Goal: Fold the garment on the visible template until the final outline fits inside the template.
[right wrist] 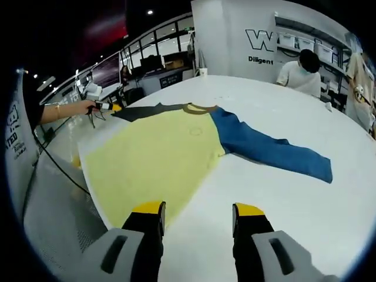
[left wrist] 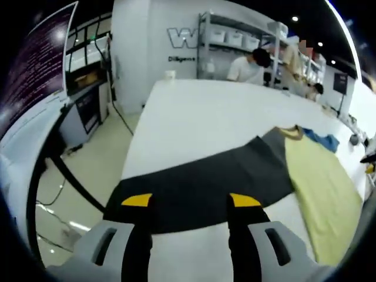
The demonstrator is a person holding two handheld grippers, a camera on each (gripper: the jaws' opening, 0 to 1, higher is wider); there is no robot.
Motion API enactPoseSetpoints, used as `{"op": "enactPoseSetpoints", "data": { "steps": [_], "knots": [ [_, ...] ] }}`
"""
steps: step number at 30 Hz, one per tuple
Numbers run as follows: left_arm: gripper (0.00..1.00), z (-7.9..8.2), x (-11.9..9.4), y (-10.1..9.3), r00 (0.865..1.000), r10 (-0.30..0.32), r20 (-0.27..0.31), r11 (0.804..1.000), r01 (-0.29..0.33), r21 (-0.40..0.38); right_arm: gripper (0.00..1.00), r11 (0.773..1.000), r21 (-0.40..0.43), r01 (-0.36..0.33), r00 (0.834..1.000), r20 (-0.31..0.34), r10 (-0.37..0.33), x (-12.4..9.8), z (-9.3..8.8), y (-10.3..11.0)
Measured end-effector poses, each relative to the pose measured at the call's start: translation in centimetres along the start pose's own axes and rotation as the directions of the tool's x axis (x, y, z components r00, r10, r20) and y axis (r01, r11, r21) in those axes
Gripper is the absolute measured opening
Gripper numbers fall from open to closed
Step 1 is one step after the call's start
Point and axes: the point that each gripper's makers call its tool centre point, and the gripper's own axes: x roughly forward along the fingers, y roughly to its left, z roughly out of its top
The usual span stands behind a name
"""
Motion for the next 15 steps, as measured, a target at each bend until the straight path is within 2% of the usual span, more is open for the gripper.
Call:
{"op": "enactPoseSetpoints", "data": {
  "steps": [3,6,8,10,11,12,13,14,15],
  "knots": [
    [0.44,-0.3,-0.5,0.1,1.0,0.008,-0.014,1.0,-0.008,-0.009,0.4,1.0,0.008,0.004,1.0,-0.003,-0.004,0.1,0.0,0.1],
    [0.43,-1.5,0.3,0.1,0.999,0.01,-0.041,1.0,-0.01,-0.018,0.4,1.0,0.008,0.003,1.0,-0.002,-0.003,0.1,0.1,0.1],
    [0.41,-3.0,1.1,0.3,0.997,0.02,-0.076,0.999,-0.022,-0.029,0.39,1.0,0.01,-0.001,1.0,-0.001,0.001,0.1,0.1,0.4],
    [0.32,-2.7,0.2,1.2,0.986,0.161,-0.042,0.987,-0.16,0.027,0.38,1.0,0.016,-0.008,1.0,-0.007,0.008,0.1,0.0,0.6],
    [0.31,-3.4,-1.4,-1.5,0.993,0.092,-0.077,0.993,-0.097,-0.062,0.37,1.0,0.013,-0.009,1.0,-0.009,0.009,0.1,0.0,0.6],
    [0.29,-3.3,-2.1,-1.7,0.992,0.11,-0.067,0.992,-0.114,-0.06,0.36,1.0,0.008,-0.007,1.0,-0.009,0.007,0.1,0.0,0.6],
    [0.27,-2.8,-0.2,0.6,0.99,0.123,-0.075,0.991,-0.127,-0.051,0.36,1.0,0.01,-0.006,1.0,-0.005,0.006,0.0,0.1,0.6],
    [0.26,-2.6,0.0,0.8,0.989,0.125,-0.072,0.99,-0.13,-0.062,0.36,1.0,0.016,-0.006,1.0,-0.002,0.006,0.0,0.1,0.5],
    [0.25,-2.8,1.2,1.9,0.989,0.127,-0.071,0.989,-0.131,-0.064,0.36,1.0,0.018,-0.006,1.0,0.0,0.006,-0.1,0.1,0.5]
  ]
}}
